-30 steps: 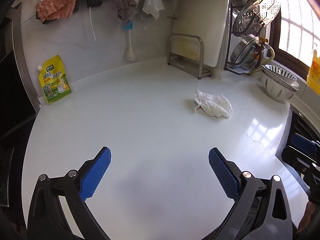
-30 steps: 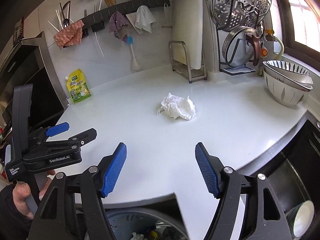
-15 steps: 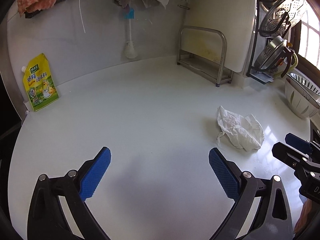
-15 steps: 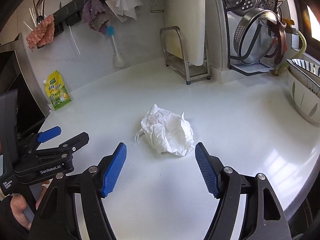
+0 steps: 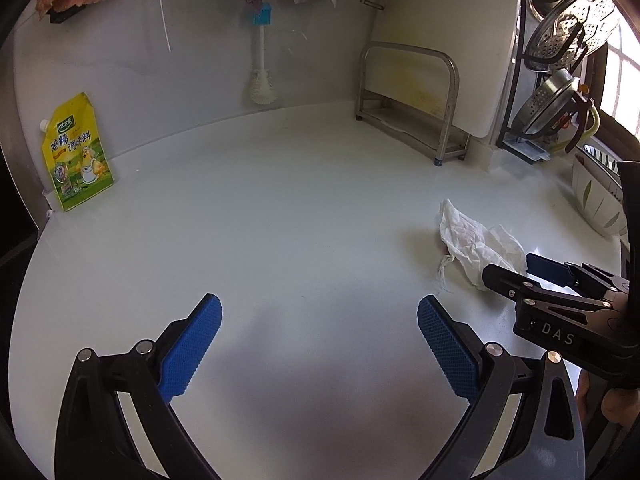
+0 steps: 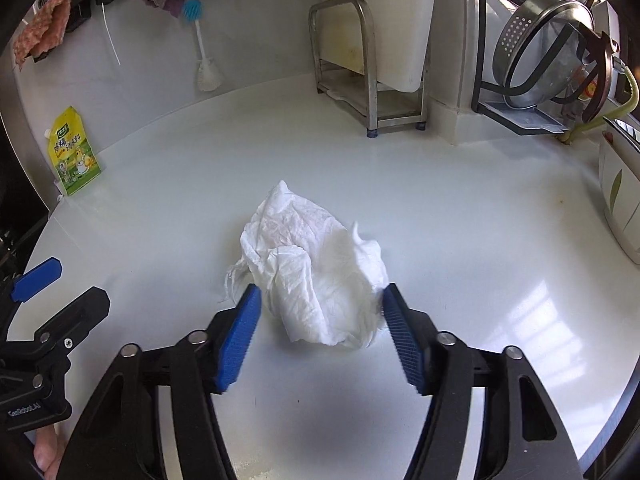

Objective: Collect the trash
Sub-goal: 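Grasp the white tissue with the right tool, then grasp the orange peel with the left tool while the right tool holds the tissue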

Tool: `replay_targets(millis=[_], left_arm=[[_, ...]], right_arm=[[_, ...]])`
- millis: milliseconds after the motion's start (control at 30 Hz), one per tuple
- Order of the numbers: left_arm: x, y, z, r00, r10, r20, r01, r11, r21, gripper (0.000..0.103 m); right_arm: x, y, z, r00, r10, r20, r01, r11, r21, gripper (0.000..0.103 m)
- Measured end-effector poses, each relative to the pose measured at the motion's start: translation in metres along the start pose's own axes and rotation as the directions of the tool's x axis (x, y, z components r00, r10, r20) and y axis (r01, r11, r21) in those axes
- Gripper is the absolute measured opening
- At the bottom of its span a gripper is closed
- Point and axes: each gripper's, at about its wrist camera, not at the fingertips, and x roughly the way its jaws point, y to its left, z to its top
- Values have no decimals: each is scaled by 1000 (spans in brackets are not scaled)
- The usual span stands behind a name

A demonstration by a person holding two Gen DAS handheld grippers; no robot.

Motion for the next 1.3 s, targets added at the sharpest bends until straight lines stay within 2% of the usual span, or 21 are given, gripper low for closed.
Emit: replay_targets(millis=[33,67,167,267,367,467,667,800,933,1000,1100,1200,1267,1300], left_arm=[[0,-1,0,1000,3,0,-3,1000,4,97],[1,-1,-1,1000,6,0,-6,1000,7,97],[1,-4,-1,1000,9,-2,-9,1000,15,97],[0,-10,0,1000,5,6,-6,1000,27,97],[2,-22,3,1000,-14,1,14,999,32,97],[8,-36,7,998,-59,-19,60,998,18,97],[40,-69,20,992,-98,-77,100,995,21,97],[67,-87,26,983,-104,-153,112,993,44,97],[83,-100,35,981,-89,-175,102,993,65,97],[94,-106,39,974,-89,-208,107,991,75,95],[103,-109,42,972,-82,-222,102,992,79,80],[100,-110,41,976,-95,-197,114,990,86,57],[95,-111,39,976,-112,-185,132,987,95,26],[92,-110,36,976,-118,-184,137,986,94,24]], right_arm=[[1,0,0,1000,3,-7,-3,1000,-2,34],[1,0,-1,1000,8,-8,-8,1000,-2,22],[-8,-6,-2,999,34,23,-35,999,17,6],[-22,-21,-1,994,65,83,-71,994,78,6],[-37,-43,-1,978,144,153,-168,973,158,5],[-50,-59,0,971,119,208,-161,968,195,5],[-58,-95,-3,969,72,237,-139,951,277,5],[-64,-110,-4,964,58,258,-138,942,307,5],[-63,-116,-5,964,80,255,-163,931,325,5],[-63,-116,-4,963,91,254,-172,931,320,5],[-64,-116,-4,961,94,258,-176,932,316,5],[-64,-116,-4,962,95,257,-177,931,319,5],[-63,-116,-5,962,98,255,-180,930,322,5],[-63,-116,-6,962,102,255,-183,929,321,5]])
